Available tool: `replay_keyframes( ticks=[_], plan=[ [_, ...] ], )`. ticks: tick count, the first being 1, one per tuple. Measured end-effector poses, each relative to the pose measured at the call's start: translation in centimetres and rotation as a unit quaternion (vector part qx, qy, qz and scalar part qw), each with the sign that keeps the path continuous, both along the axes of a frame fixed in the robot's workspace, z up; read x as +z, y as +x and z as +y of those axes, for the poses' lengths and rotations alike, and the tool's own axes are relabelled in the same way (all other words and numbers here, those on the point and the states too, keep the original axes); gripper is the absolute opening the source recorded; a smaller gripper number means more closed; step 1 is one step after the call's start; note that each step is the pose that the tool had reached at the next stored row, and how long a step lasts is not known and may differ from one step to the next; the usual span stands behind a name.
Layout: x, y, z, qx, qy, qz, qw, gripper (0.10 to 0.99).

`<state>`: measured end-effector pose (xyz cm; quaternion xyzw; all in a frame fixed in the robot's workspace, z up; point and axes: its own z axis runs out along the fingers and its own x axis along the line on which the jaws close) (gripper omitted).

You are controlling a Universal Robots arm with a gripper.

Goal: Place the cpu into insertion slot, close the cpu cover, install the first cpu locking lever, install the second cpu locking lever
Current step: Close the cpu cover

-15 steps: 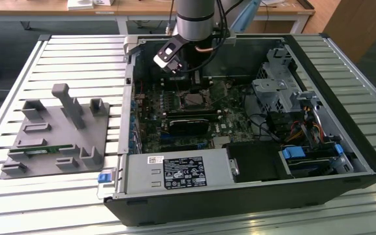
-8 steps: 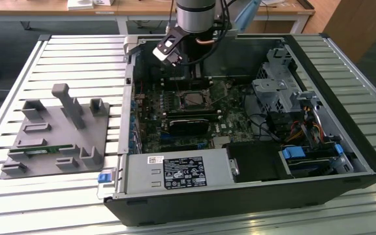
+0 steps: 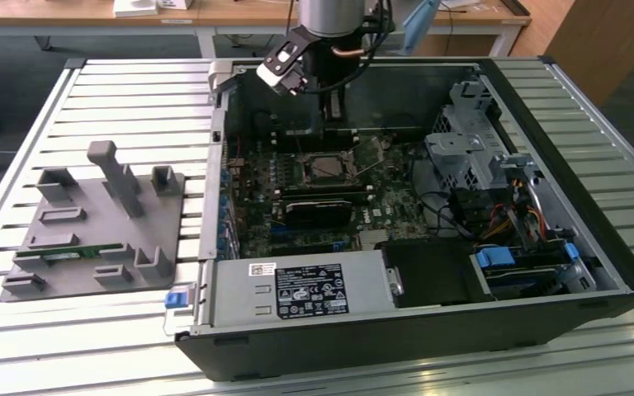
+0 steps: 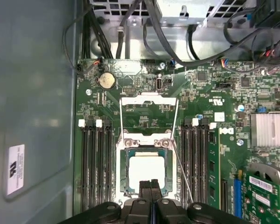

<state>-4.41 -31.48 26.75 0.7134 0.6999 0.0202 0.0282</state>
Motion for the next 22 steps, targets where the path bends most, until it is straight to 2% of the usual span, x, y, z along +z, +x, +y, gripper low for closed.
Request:
replay_keyframes(
  ticks=[3,8,11,15,22],
  plan=[
    [0.04,0.00,-0.22,0.000,0.0000,-0.0001,1.0000,0.106],
    [0.04,0.00,-1.26,0.000,-0.0001,0.0000,1.0000,0.106],
    [0.03,0.00,-1.67,0.000,-0.0001,0.0000,1.0000,0.106],
    [0.02,0.21,-1.72,0.000,-0.0001,0.0000,1.0000,0.106],
    [0.02,1.93,-1.72,0.000,-0.0001,0.0017,1.0000,0.106]
  ],
)
